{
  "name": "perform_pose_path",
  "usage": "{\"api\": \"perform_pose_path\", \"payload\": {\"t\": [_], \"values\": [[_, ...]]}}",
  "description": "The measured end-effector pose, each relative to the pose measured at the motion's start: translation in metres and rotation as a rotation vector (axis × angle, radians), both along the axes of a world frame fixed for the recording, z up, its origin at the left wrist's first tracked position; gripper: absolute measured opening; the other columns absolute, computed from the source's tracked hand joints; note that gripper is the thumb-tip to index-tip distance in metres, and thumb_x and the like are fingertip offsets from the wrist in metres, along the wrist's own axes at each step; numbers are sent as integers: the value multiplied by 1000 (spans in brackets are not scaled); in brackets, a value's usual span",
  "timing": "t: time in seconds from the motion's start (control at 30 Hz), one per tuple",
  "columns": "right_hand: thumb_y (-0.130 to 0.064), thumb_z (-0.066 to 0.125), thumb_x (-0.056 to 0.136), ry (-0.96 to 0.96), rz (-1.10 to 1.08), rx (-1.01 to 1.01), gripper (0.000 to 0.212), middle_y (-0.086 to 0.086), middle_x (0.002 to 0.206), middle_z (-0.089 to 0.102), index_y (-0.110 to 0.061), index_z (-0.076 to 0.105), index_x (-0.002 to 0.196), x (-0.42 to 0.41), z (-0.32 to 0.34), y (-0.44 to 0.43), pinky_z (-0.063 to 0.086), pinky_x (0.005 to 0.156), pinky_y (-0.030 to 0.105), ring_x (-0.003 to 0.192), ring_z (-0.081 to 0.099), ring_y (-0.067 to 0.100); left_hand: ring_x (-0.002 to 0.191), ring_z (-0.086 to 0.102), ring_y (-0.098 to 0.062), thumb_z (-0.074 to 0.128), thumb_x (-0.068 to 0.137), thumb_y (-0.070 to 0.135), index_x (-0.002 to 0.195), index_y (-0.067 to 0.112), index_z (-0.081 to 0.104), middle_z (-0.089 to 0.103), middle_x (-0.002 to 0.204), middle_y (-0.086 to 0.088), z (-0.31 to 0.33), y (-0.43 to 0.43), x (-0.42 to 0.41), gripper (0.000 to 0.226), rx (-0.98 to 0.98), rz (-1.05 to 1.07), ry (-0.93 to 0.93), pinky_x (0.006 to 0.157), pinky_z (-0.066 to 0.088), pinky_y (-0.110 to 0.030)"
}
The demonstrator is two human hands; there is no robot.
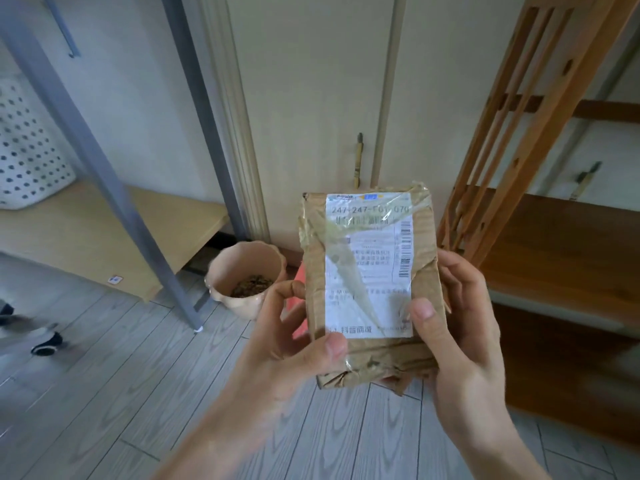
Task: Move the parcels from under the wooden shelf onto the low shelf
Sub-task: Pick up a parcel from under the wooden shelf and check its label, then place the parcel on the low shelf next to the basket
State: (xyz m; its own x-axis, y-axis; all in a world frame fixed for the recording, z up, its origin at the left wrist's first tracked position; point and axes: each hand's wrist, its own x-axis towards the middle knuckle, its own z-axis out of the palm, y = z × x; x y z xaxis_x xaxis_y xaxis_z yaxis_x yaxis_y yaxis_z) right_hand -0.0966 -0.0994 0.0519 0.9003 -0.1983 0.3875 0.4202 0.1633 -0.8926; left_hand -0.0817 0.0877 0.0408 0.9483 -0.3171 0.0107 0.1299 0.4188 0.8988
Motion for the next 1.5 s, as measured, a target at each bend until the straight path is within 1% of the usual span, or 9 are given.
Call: {"api": "perform_pose_path", "payload": {"t": [0.27, 0.4, 0.47, 0.6, 0.8, 0.93, 1.1, 1.23, 1.5], "values": [[-4, 71, 82, -39, -88, 2, 44, -24, 107, 71, -22, 49, 117, -3, 1, -2, 55, 80, 13, 102, 69, 0, 120, 50, -37, 98, 59, 30, 132, 16, 46, 45, 133, -11, -1, 3, 5, 90, -27, -86, -39, 101, 45, -68], [-23, 65, 94, 46, -175, -77, 14, -9, 91, 76, -25, 63, 108, -3, -3, 6, 61, 67, 33, 77, 72, 5, 143, 46, -22, 88, 62, 54, 159, 25, 18, 50, 147, 21, 9, -1, 3, 123, 85, -43, -259, 104, 48, -61], [-31, 56, 98, 142, -60, -28, 24, -5, 89, 76, -28, 69, 117, -1, -2, 12, 62, 67, 36, 73, 71, 6, 148, 39, -29, 83, 68, 57, 161, 29, 14, 42, 159, 11, 12, 6, 3, 119, -6, -31, -214, 110, 41, -62], [-20, 59, 100, 285, 121, 78, 30, 4, 125, 74, -24, 67, 128, 5, -7, 31, 51, 100, 64, 119, 68, 27, 142, 48, -32, 86, 76, 25, 151, 48, 34, 49, 156, -2, 18, 26, -3, 94, -102, -42, -178, 101, 52, -53], [-9, 49, 94, 360, 354, 218, 41, 5, 123, 76, -28, 79, 113, 17, -14, 98, 59, 93, 33, 120, 69, 23, 126, 61, -42, 72, 75, -7, 146, 33, 43, 61, 140, -21, 35, 76, -25, 88, 5, 134, -211, 93, 58, -47], [-22, 64, 96, 334, 382, 41, 23, 11, 117, 75, -19, 67, 119, 23, -11, 167, 61, 73, 27, 99, 72, 20, 126, 65, -30, 77, 80, -1, 141, 60, 39, 66, 141, -6, 34, 144, -40, 93, -61, 334, -127, 92, 58, -43], [-67, 85, 53, 246, 476, -496, 82, -6, 120, 70, -27, 61, 120, 31, 36, 257, 58, 91, 36, 113, 66, 14, 116, 70, -35, 70, 79, 0, 121, 49, 66, 71, 131, -15, 35, 227, -37, 64, -243, 497, -100, 89, 61, -46], [-55, 88, 47, 313, 483, -721, 70, -29, 104, 67, -36, 62, 109, 60, 82, 340, 57, 80, 18, 95, 66, -4, 119, 67, -39, 70, 82, 2, 109, 55, 68, 70, 131, -16, 42, 298, -24, 60, -254, 560, -88, 93, 58, -52], [-21, 96, 63, 433, 605, -761, 67, -1, 107, 71, -29, 55, 115, 131, 115, 454, 57, 72, 18, 76, 72, -3, 100, 77, -26, 76, 86, -2, 139, 20, 44, 70, 123, -19, 67, 425, 39, 66, -11, 584, -90, 75, 64, -36]]}}
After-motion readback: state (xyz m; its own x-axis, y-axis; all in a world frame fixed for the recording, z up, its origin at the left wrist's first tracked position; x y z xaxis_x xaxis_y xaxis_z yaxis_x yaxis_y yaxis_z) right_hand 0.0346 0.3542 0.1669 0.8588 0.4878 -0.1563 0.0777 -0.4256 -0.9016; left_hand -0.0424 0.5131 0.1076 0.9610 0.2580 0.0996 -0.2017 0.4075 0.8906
